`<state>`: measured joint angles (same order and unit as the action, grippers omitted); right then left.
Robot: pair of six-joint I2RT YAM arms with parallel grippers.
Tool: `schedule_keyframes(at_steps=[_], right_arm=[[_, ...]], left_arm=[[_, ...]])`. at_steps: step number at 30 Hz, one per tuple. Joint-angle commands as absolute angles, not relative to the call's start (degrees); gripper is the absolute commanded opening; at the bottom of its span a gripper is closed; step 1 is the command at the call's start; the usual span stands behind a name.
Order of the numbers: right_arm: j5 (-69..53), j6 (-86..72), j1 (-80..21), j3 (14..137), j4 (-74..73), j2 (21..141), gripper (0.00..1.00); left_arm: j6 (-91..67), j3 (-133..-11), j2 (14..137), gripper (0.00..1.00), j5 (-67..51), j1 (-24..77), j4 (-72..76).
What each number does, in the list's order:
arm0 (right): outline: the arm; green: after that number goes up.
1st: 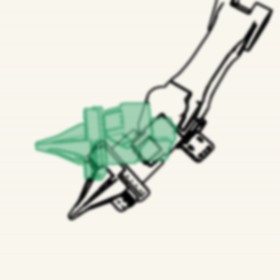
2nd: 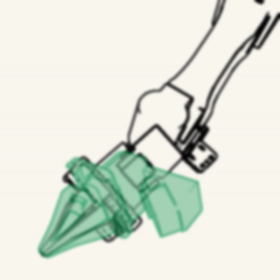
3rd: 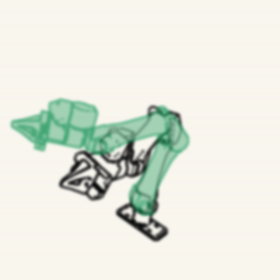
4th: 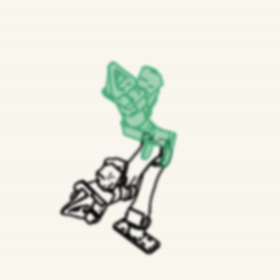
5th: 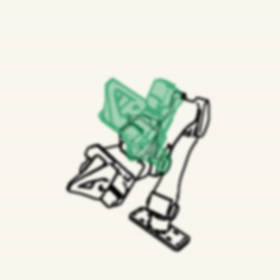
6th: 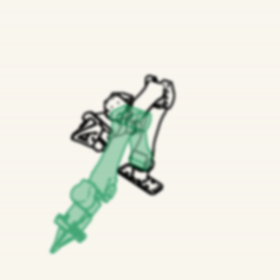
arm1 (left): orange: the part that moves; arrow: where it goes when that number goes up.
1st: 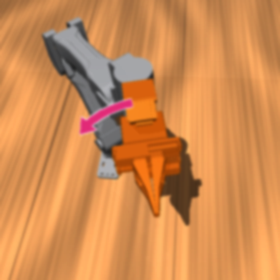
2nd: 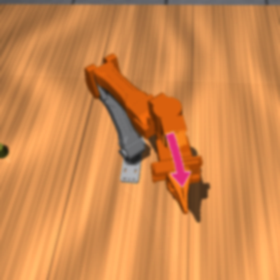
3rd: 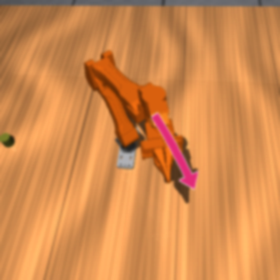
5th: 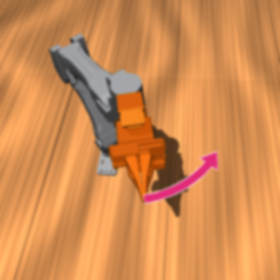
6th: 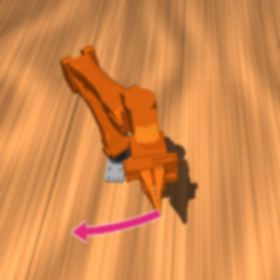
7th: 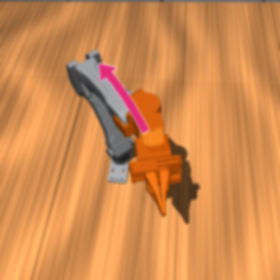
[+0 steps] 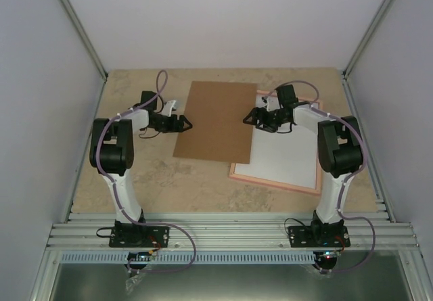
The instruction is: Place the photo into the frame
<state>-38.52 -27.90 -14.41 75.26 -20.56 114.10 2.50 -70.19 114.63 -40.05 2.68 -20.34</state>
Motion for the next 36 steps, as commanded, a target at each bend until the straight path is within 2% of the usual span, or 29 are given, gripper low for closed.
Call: schedule_keyframes(at_steps=[1,4,12,16,19,21,22,29,36], right_arm=[[-37.6,-25.2,-13.1,73.8,-20.0,115.0,0.82],[-38.6,-27.0,-13.1,73.5,-18.5,116.4,0.81],[-44.6,-32.1,-14.1,79.3,-15.4,122.3,0.67],[-46.9,-34.1,-14.2,80.0,-14.1,120.8,0.48],[-47.5,-34.4,-14.8,80.4,-13.7,117.5,0.23],[-46.7,-33.3,-15.1,81.7,-13.9,115.4,0.04],[-46.0,-32.4,-15.2,82.6,-14.4,114.4,0.01],[-38.1,-24.7,-16.3,93.4,-14.1,108.3,0.01],[-24.7,-7.2,-19.6,98.5,-8.3,102.6,0.01]], left_arm=[[1.1,-68.4,118.6,0.82,-38.3,3.8,-25.9],[0.8,-68.3,118.7,0.82,-38.4,3.8,-25.4],[0.7,-68.7,119.1,0.82,-39.5,3.8,-25.3],[1.5,-69.4,118.2,0.81,-39.8,3.8,-25.9],[1.1,-70.2,116.7,0.81,-40.4,3.8,-26.0],[0.8,-71.1,114.7,0.82,-40.5,3.8,-25.8],[0.6,-71.7,113.3,0.83,-40.2,3.7,-25.7],[-7.8,-79.2,103.0,0.99,-41.9,-4.8,-23.8],[-13.6,-91.0,99.5,0.99,-43.1,-10.6,-25.5]])
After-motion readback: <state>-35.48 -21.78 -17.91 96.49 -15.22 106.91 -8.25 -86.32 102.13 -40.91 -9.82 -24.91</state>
